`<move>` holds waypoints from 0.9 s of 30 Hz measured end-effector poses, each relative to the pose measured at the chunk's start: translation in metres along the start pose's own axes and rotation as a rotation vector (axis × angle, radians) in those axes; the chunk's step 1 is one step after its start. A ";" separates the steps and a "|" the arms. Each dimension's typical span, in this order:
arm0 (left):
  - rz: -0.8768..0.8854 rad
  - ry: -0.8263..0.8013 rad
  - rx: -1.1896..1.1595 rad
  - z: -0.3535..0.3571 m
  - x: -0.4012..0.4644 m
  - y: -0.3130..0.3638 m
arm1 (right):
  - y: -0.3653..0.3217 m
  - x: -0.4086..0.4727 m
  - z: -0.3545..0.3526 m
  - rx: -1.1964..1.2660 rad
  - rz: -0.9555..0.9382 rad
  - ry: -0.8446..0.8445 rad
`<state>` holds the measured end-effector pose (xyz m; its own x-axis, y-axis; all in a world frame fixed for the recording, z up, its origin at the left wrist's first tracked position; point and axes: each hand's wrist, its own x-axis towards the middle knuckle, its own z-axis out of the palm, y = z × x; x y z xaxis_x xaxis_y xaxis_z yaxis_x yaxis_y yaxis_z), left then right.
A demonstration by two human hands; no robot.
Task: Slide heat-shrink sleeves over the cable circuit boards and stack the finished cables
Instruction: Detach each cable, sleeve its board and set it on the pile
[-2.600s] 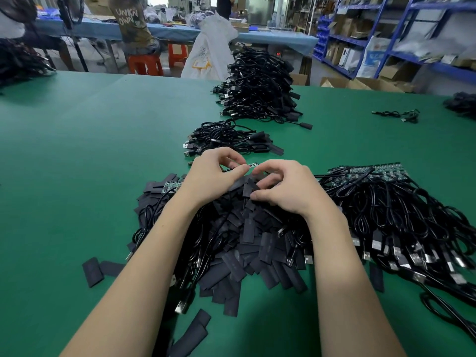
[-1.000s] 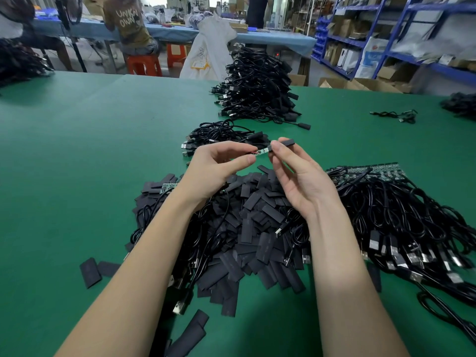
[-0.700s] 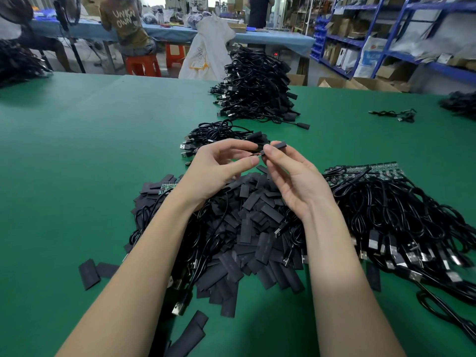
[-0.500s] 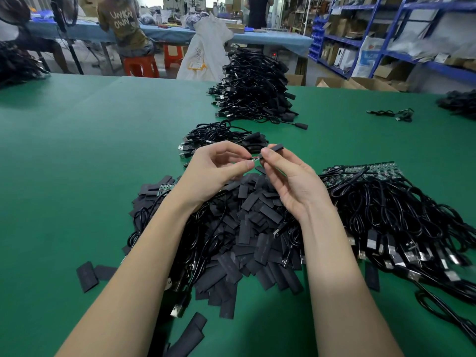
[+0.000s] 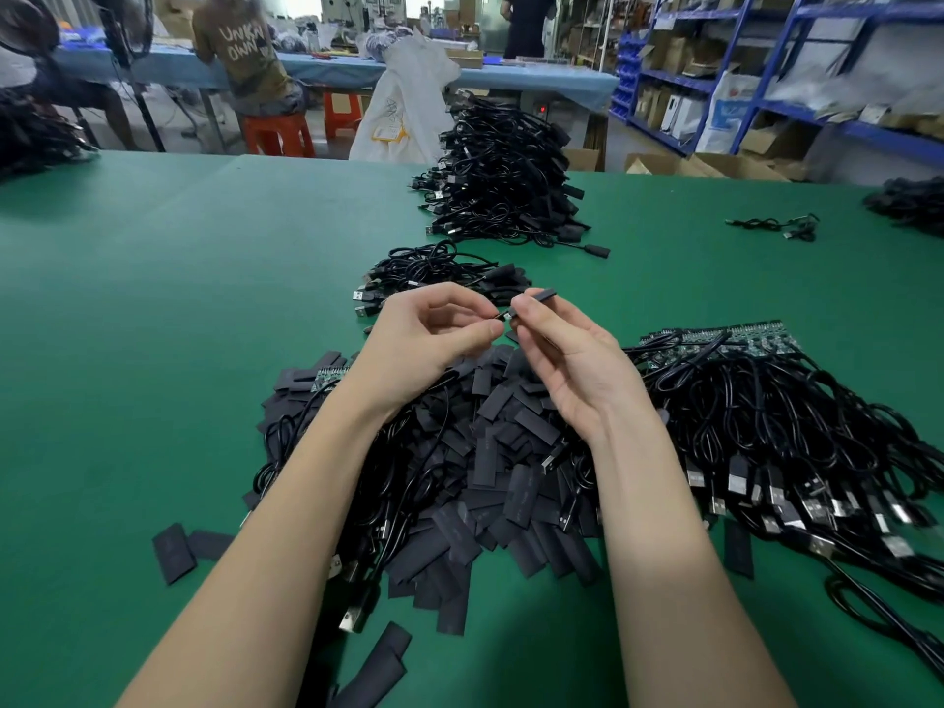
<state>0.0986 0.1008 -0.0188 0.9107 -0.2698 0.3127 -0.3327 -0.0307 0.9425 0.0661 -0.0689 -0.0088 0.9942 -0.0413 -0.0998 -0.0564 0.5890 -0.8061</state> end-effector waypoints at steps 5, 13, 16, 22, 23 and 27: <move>0.048 -0.006 0.047 -0.001 0.000 -0.001 | 0.000 0.000 -0.002 -0.003 0.009 -0.015; 0.067 -0.032 0.065 -0.004 -0.001 -0.002 | 0.003 0.001 -0.004 -0.047 0.028 -0.053; 0.061 -0.021 0.061 -0.003 -0.001 -0.004 | 0.003 0.001 -0.005 -0.087 -0.005 -0.057; 0.037 0.034 0.047 0.001 -0.001 -0.003 | 0.004 0.003 -0.001 -0.119 -0.189 0.001; 0.044 0.038 0.051 0.002 -0.001 -0.002 | 0.005 0.003 0.000 -0.106 -0.200 0.017; 0.061 0.054 0.057 0.005 -0.001 0.000 | 0.009 0.003 0.003 -0.050 -0.222 0.081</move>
<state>0.0963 0.0964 -0.0195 0.8999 -0.2204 0.3762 -0.3994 -0.0706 0.9140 0.0687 -0.0616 -0.0145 0.9722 -0.2311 0.0383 0.1563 0.5180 -0.8410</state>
